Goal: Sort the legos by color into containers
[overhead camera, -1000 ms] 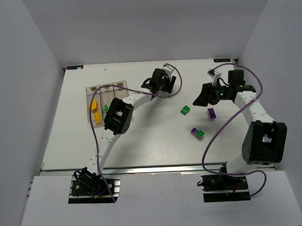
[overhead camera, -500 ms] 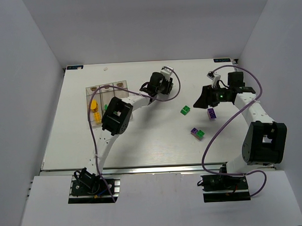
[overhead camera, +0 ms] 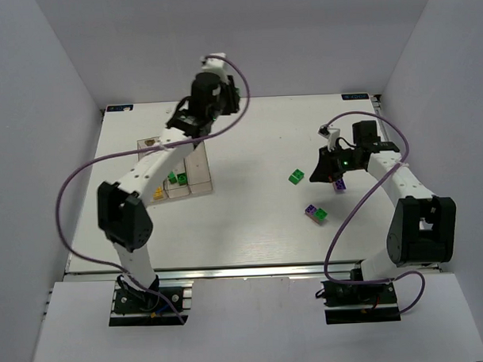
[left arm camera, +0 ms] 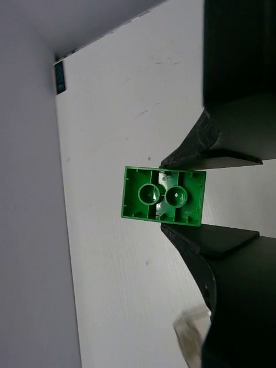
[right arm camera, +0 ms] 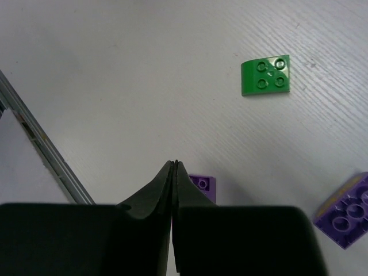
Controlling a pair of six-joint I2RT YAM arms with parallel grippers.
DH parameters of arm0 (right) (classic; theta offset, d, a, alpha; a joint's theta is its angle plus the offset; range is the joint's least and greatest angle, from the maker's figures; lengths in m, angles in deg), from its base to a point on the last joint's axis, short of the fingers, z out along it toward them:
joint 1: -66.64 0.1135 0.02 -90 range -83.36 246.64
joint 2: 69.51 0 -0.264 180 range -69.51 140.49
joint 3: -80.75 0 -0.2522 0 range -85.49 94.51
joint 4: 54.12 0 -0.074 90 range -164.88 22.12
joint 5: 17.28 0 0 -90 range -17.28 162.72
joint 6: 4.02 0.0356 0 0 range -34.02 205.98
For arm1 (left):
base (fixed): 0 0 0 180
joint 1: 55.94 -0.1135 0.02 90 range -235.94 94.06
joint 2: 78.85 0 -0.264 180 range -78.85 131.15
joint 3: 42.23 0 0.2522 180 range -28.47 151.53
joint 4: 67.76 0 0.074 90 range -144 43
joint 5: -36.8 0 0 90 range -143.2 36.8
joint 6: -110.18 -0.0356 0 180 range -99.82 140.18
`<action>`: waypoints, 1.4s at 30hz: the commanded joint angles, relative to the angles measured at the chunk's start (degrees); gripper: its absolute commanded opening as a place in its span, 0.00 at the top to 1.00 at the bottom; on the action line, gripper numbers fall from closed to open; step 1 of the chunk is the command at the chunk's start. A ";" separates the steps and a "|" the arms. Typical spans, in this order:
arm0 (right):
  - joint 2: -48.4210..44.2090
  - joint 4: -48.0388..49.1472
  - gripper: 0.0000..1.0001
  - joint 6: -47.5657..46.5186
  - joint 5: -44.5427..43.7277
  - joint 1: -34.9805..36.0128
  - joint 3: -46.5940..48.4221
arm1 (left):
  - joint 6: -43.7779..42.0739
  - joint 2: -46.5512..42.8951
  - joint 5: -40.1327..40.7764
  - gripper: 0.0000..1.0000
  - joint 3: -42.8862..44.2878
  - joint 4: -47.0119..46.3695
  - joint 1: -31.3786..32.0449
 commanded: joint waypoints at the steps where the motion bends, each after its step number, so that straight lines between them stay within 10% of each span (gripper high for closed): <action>1: 2.22 -2.50 0.95 -1.00 -1.80 2.52 3.06 | 8.07 -4.93 9.71 1.00 -1.27 25.54 -4.65; 10: 6.61 -3.03 0.31 -2.23 -9.45 9.11 6.58 | 14.77 -10.83 2.26 1.00 -14.55 31.40 -18.27; 17: 8.90 -1.63 0.11 -1.09 -14.71 10.52 9.92 | 13.28 -1.51 0.32 1.00 -8.84 33.34 -21.88; 27: 14.52 -1.18 0.11 -3.46 -19.21 11.05 14.84 | 11.25 2.45 -0.91 0.42 -6.46 33.87 -23.99; 42: 25.16 -2.68 0.11 -6.89 -24.66 13.51 20.82 | 14.67 -13.52 -6.97 0.28 -16.73 30.27 -23.99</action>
